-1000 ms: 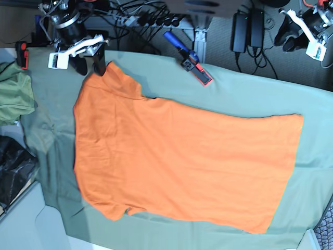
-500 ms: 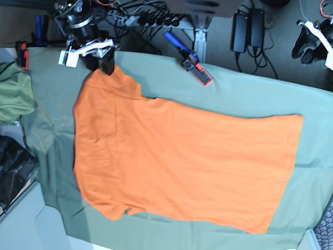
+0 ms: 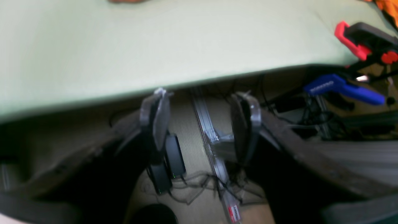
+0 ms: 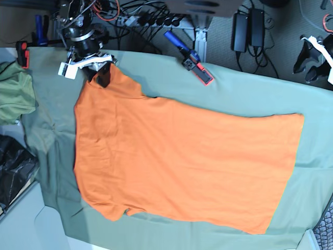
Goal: Fold the T-shirt properly
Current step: 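Move the right gripper to the orange shirt's shoulder corner and grasp it, then reach the left gripper to the shirt's hem corner and grasp it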
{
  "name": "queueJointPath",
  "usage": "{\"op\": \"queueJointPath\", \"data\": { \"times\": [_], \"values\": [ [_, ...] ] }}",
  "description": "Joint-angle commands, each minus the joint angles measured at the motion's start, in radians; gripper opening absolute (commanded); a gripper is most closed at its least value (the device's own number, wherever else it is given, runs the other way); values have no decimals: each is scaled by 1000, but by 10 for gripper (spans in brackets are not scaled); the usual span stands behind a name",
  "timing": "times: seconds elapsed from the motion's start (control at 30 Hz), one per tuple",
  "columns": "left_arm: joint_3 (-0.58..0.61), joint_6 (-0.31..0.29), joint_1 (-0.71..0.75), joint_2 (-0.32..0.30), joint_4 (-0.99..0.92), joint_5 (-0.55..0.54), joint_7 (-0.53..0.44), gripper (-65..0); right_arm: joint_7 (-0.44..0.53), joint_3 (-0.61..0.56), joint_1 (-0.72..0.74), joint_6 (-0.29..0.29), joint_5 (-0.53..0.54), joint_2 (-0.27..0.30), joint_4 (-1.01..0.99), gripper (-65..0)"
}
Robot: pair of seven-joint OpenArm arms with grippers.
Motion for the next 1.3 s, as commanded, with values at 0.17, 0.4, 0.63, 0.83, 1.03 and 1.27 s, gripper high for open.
{"op": "queueJointPath", "data": {
  "times": [0.17, 0.4, 0.63, 0.83, 1.03, 1.27],
  "values": [
    [-10, -12, -88, -62, 12, 0, -8, -295, -4, 6, -6, 60, -62, 10, 10, -650],
    [23, -12, -255, -89, -128, -6, -6, -295, -4, 6, -6, 60, -97, 10, 10, -650],
    [124, -12, -456, -88, -355, -1, -6, -295, -4, 6, -9, 60, -100, 10, 10, -650],
    [195, -12, -514, -88, -425, 0, -4, -295, -11, 6, -8, 60, -99, 10, 10, -650],
    [262, -12, -514, -85, -425, -1, 22, -295, -12, 6, -8, 60, -100, 10, 10, -650],
    [266, -12, -512, -82, -425, -2, 68, -298, -11, 6, -8, 60, -100, 10, 10, -650]
  ]
}}
